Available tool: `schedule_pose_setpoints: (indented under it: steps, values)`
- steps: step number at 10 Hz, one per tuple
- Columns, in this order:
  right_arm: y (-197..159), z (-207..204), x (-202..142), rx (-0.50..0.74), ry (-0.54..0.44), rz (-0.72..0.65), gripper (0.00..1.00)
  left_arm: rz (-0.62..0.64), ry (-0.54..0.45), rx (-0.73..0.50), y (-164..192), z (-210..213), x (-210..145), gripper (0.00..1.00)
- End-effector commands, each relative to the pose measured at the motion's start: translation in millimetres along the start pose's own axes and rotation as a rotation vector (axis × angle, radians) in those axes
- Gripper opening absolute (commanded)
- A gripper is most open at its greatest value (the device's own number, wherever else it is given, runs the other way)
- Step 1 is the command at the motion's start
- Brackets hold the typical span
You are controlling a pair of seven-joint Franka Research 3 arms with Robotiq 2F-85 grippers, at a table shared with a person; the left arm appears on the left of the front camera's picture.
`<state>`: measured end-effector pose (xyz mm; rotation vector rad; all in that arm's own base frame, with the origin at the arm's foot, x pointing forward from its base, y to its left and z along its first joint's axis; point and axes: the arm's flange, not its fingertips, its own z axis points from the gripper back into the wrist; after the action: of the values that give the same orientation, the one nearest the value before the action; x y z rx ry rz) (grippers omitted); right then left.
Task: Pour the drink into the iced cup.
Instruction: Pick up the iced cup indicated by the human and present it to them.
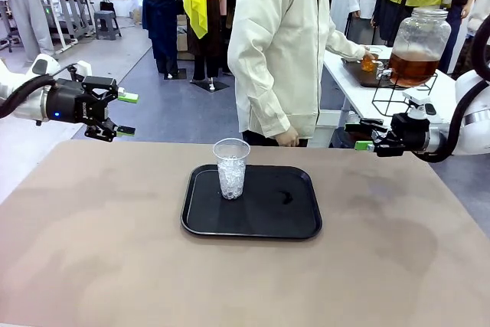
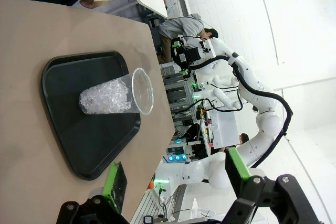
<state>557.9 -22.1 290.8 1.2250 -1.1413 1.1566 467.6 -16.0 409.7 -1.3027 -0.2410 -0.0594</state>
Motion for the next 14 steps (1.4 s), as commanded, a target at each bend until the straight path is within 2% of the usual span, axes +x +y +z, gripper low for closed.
schedule_pose_setpoints:
  steps: [1,14]
  values:
    - [-0.1,-1.1,2.1,0.002,0.001,-0.002,1.0,0.006,0.0,-0.002,-1.3,-0.3,0.4,1.0]
    - [-0.1,-1.1,2.1,0.002,0.001,-0.002,1.0,0.006,0.0,-0.002,-1.3,-0.3,0.4,1.0]
